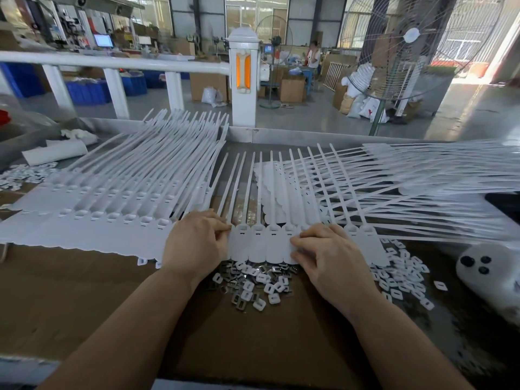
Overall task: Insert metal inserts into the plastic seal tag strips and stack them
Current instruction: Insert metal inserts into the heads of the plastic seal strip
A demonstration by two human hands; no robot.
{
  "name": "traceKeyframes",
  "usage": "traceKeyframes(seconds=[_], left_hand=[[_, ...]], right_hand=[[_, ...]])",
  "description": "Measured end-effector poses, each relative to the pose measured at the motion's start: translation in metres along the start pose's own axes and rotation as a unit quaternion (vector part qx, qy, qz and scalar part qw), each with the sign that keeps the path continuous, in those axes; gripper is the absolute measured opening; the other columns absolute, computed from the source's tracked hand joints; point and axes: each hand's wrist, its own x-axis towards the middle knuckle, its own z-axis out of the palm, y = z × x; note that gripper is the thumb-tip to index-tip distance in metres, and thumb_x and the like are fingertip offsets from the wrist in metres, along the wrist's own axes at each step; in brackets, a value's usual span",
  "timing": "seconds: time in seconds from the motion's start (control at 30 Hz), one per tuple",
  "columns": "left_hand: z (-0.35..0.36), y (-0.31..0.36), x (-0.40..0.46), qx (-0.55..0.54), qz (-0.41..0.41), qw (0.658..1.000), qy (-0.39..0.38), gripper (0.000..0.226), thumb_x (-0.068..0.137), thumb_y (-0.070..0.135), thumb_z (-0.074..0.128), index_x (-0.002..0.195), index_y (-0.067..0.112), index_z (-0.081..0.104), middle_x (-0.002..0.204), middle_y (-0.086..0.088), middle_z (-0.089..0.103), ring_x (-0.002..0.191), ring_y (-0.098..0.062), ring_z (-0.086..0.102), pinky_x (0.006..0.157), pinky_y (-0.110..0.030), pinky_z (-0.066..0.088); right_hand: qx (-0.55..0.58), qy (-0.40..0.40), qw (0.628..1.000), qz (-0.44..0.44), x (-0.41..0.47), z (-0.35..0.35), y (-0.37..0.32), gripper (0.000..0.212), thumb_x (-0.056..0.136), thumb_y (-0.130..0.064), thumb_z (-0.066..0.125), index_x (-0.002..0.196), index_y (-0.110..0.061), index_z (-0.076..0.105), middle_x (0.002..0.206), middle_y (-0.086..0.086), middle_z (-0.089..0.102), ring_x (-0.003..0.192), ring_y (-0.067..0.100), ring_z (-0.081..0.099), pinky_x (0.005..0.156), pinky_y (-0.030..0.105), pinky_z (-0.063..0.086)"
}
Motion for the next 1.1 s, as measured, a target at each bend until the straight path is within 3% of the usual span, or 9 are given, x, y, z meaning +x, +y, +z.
traceKeyframes(seconds=[0.1, 0.27, 0.7, 0.8, 0.93, 1.0, 1.1], left_hand=[[-0.0005, -0.0032, 0.0015, -0.045, -0.058, 0.997, 0.015, 0.013, 0.084, 0.017, 0.065, 0.091, 0.017, 0.075, 0.1, 0.009, 0.068, 0.078, -0.003, 0.053, 0.073, -0.011, 0.038], [-0.0008, -0.0038, 0.0016, -0.06, -0.056, 0.997, 0.009, 0.012, 0.084, 0.013, 0.065, 0.089, 0.017, 0.075, 0.093, 0.008, 0.068, 0.073, -0.003, 0.052, 0.065, -0.004, 0.034], [0.0025, -0.0017, 0.005, 0.05, 0.007, 0.998, -0.039, 0.018, 0.088, 0.018, 0.055, 0.098, 0.021, 0.07, 0.101, 0.007, 0.064, 0.096, -0.018, 0.052, 0.08, -0.027, 0.042], [0.0026, -0.0029, 0.0038, 0.008, -0.004, 1.0, -0.016, 0.013, 0.085, 0.014, 0.061, 0.089, 0.02, 0.072, 0.091, 0.008, 0.064, 0.089, -0.014, 0.055, 0.073, -0.022, 0.04], [-0.0001, -0.0041, 0.0052, -0.044, -0.043, 0.998, -0.001, 0.009, 0.084, 0.017, 0.065, 0.089, 0.023, 0.07, 0.079, 0.02, 0.051, 0.069, 0.003, 0.051, 0.059, -0.003, 0.034], [-0.0016, -0.0024, 0.0065, -0.067, -0.05, 0.996, -0.009, 0.006, 0.084, 0.02, 0.066, 0.087, 0.024, 0.069, 0.077, 0.021, 0.05, 0.068, 0.008, 0.049, 0.059, 0.0, 0.035], [-0.0045, 0.0042, 0.0074, -0.071, -0.023, 0.997, -0.023, 0.004, 0.082, 0.02, 0.069, 0.083, 0.024, 0.07, 0.081, 0.018, 0.056, 0.077, 0.0, 0.051, 0.069, -0.006, 0.035]], right_hand=[[0.003, 0.005, 1.0, 0.004, -0.0002, 0.0001, -0.0002, 0.024, 0.088, -0.029, 0.061, 0.108, -0.021, 0.07, 0.108, -0.007, 0.063, 0.104, 0.012, 0.047, 0.094, 0.027, 0.038], [0.001, 0.007, 1.0, 0.005, -0.0006, -0.0002, -0.0001, 0.023, 0.088, -0.03, 0.062, 0.107, -0.021, 0.07, 0.107, -0.007, 0.063, 0.103, 0.013, 0.047, 0.094, 0.026, 0.037], [0.007, 0.014, 1.0, 0.002, -0.0001, 0.002, 0.0011, 0.024, 0.087, -0.029, 0.063, 0.109, -0.021, 0.07, 0.106, -0.008, 0.062, 0.102, 0.01, 0.046, 0.093, 0.022, 0.034], [0.023, 0.02, 1.0, 0.005, -0.0001, 0.0022, 0.0025, 0.023, 0.085, -0.027, 0.065, 0.107, -0.021, 0.071, 0.104, -0.008, 0.063, 0.099, 0.008, 0.045, 0.09, 0.018, 0.03], [0.036, 0.023, 0.999, 0.003, 0.0008, 0.0026, 0.0044, 0.022, 0.083, -0.025, 0.067, 0.105, -0.021, 0.071, 0.103, -0.009, 0.064, 0.095, 0.003, 0.043, 0.092, 0.016, 0.028], [0.037, 0.024, 0.999, 0.005, 0.001, 0.0031, 0.005, 0.021, 0.083, -0.025, 0.067, 0.103, -0.021, 0.072, 0.102, -0.01, 0.063, 0.095, 0.004, 0.045, 0.092, 0.016, 0.028], [0.05, 0.031, 0.998, 0.005, 0.0014, 0.0037, 0.0059, 0.017, 0.084, -0.022, 0.067, 0.1, -0.02, 0.072, 0.1, -0.01, 0.062, 0.093, 0.001, 0.042, 0.093, 0.016, 0.028]])
